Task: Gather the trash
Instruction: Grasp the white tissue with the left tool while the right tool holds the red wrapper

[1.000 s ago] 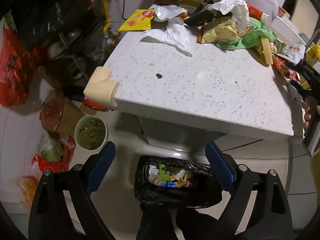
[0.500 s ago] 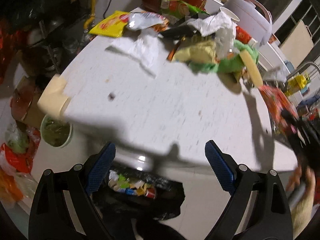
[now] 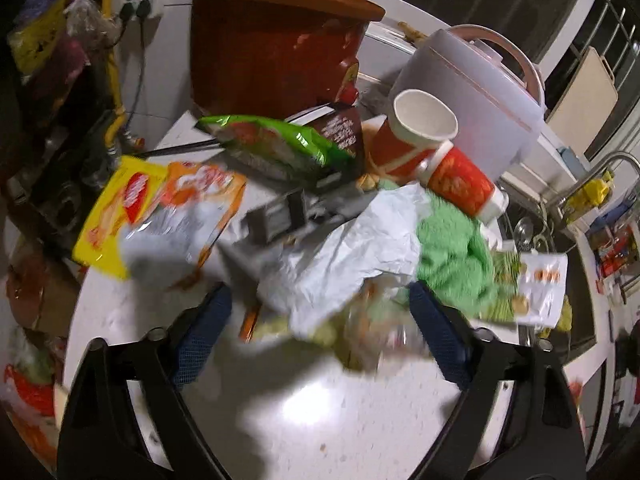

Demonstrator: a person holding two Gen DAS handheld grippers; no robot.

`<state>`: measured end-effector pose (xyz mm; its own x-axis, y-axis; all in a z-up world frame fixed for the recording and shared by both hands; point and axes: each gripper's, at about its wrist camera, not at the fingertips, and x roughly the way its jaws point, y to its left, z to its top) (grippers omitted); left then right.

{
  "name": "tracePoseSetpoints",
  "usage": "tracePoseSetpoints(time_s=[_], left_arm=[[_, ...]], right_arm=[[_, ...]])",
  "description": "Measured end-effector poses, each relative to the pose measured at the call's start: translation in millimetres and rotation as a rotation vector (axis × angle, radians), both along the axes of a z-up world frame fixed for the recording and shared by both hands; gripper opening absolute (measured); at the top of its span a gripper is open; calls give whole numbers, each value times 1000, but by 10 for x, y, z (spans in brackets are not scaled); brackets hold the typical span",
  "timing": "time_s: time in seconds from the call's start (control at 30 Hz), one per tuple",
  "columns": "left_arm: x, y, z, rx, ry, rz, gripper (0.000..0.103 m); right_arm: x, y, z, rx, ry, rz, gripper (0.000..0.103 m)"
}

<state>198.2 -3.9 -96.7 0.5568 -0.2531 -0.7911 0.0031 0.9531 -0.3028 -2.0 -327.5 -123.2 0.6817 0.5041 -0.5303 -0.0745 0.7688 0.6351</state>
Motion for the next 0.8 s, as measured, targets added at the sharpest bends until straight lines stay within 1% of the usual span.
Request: tracePoseSetpoints(time_s=[0.03,0.1,0.13,0.2,0.23,0.4,0.43,0.53,0.57,0.6,0.63,0.67,0.7,0.73,0.77,0.8], left_arm=[[49,7,1,-23,4,-10,50],[33,53,-4,-72,-2,-34,12],[7,78,12,-106,-10,-52,7],[-29,109,46,-132,-21,-77,2],[-64,127,81,-142,-39,-94,1],[-250,175,275,-139,-107,-156,0],[-288,196,325,-150,-121,-167,0],[-358,254,374,-165,-134,-175,0],[-370,264,376,-147,-134,-183,0],[-375,243,364,-109,-129,-193,2],[-383,207,336,-75,-120,-209,8],[-388,170,297,-67,-111,-232,34],[-407,136,260,-60,-105,-247,70],[-426,107,227,-43,-108,-243,82],[-451,64,191,-9,-130,-230,84],[-453,34,160,17,-134,-217,84]], right_arm=[[-34,19,-1,-1,0,2,23],[-72,65,12,-19,-2,11,23],[-89,78,13,-23,-4,13,23],[-99,118,33,-22,-9,25,23],[-106,127,45,-23,-13,28,23],[-78,255,135,-26,-44,68,23],[-68,277,143,-26,-47,74,23],[-20,350,177,-17,-54,89,23],[-13,372,185,-16,-57,92,23],[-8,395,200,-19,-62,94,23],[-3,411,212,-19,-66,97,23],[-6,416,219,-17,-69,99,23],[-12,427,230,-19,-73,100,23],[-18,440,242,-24,-76,101,23],[-23,442,242,-27,-75,101,23],[-29,446,240,-30,-72,101,23]])
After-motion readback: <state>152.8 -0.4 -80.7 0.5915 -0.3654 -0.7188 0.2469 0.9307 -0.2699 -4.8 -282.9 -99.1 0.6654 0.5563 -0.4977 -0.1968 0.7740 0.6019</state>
